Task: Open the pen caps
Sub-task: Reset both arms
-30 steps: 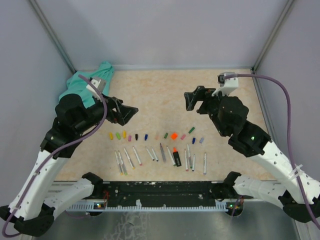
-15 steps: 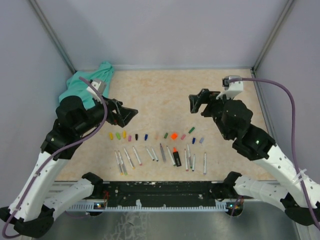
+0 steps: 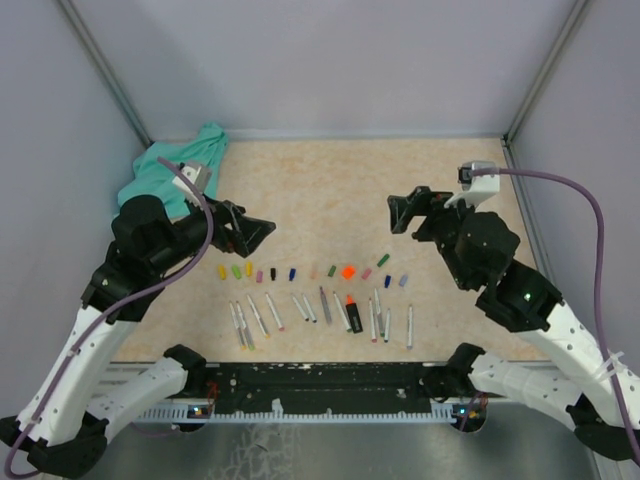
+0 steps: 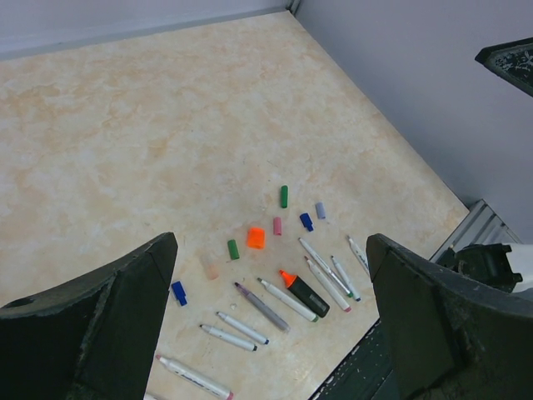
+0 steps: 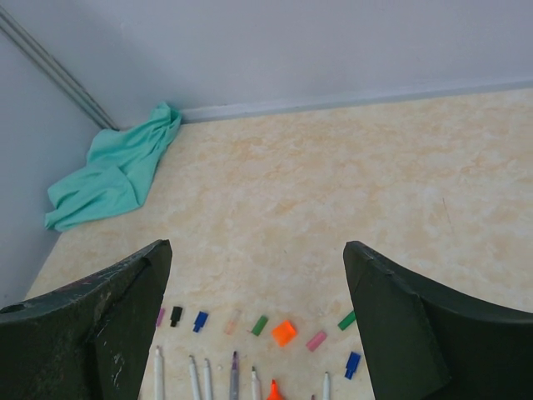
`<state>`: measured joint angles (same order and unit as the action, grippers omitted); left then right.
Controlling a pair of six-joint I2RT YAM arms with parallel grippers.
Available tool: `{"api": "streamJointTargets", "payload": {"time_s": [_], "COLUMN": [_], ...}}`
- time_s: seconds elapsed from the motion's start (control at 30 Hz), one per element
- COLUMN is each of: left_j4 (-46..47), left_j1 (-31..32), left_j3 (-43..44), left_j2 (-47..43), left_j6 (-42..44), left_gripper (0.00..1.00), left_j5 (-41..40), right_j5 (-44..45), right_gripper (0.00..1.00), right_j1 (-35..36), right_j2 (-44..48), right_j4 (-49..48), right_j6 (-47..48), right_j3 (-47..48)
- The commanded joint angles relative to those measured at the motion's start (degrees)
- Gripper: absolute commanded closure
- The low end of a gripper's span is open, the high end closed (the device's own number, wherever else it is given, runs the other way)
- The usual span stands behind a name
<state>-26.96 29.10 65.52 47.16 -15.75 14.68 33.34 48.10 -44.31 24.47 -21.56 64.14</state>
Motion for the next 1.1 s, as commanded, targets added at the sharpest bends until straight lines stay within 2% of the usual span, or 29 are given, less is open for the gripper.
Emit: {"api": "streamJointTargets", "payload": {"time_s": [0.0, 1.07], "left_j4": [1.8, 3.5], "left_j1": [-0.3, -0.2], "left_j3": [-0.2, -2.4], "left_j2": [-0.9, -0.9], "left_j6": [-0.6, 0.5], "left_gripper": [0.01, 0.01], "left_j5": [0.8, 1.1], "right_j5": [1.0, 4.7], "right_gripper": [0.15, 0.15], "right_j1": [-0.1, -0.1], "right_j2": [1.9, 3.3], "right_j4": [-2.9, -2.3], "right_j6": [1.9, 4.3], "right_j3": [-0.2, -2.8]}}
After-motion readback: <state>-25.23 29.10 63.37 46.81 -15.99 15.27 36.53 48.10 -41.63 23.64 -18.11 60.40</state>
